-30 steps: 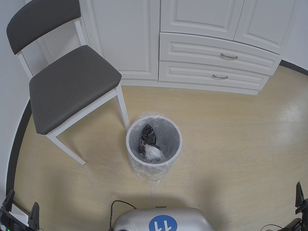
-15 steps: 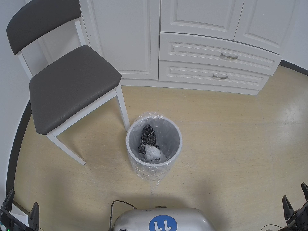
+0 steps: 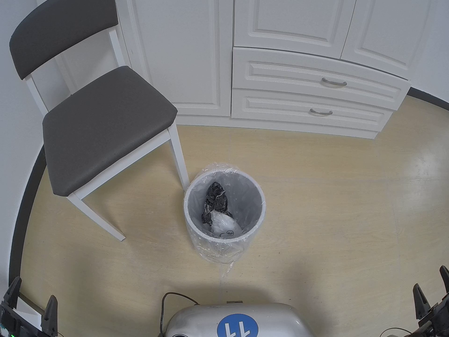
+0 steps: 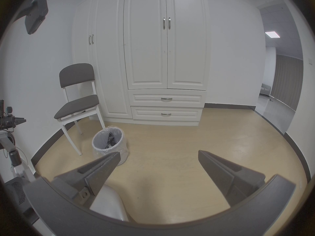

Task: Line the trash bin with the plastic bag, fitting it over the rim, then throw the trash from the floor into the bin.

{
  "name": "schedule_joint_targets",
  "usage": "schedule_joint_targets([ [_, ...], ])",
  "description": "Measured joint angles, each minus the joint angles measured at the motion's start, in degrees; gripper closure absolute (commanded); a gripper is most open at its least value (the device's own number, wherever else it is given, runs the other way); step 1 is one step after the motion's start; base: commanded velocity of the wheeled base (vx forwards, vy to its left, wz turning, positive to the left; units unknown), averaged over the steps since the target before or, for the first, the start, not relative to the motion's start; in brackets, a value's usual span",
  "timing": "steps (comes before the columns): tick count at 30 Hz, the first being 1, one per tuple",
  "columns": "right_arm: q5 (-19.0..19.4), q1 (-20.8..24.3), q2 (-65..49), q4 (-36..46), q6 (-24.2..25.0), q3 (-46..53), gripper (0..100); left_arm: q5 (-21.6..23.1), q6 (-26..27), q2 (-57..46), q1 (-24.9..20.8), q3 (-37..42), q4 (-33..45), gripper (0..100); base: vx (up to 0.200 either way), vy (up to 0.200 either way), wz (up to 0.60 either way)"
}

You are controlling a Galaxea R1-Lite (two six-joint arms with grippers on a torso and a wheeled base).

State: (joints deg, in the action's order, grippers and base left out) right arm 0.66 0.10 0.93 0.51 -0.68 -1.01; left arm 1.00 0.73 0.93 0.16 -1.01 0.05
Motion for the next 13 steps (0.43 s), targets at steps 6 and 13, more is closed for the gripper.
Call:
schedule_joint_targets([
  [6,-0.12,-0.02,0.00,-0.02,0.24,0.00,0,-0.10,0.05,0.00,0.00,0.00,0.02,0,0.000,0.000,0.00],
  [13,-0.15,-0.02,0.00,0.00,0.52,0.00,0,-0.11,0.05,0.00,0.00,0.00,0.05,0,0.000,0.000,0.00],
])
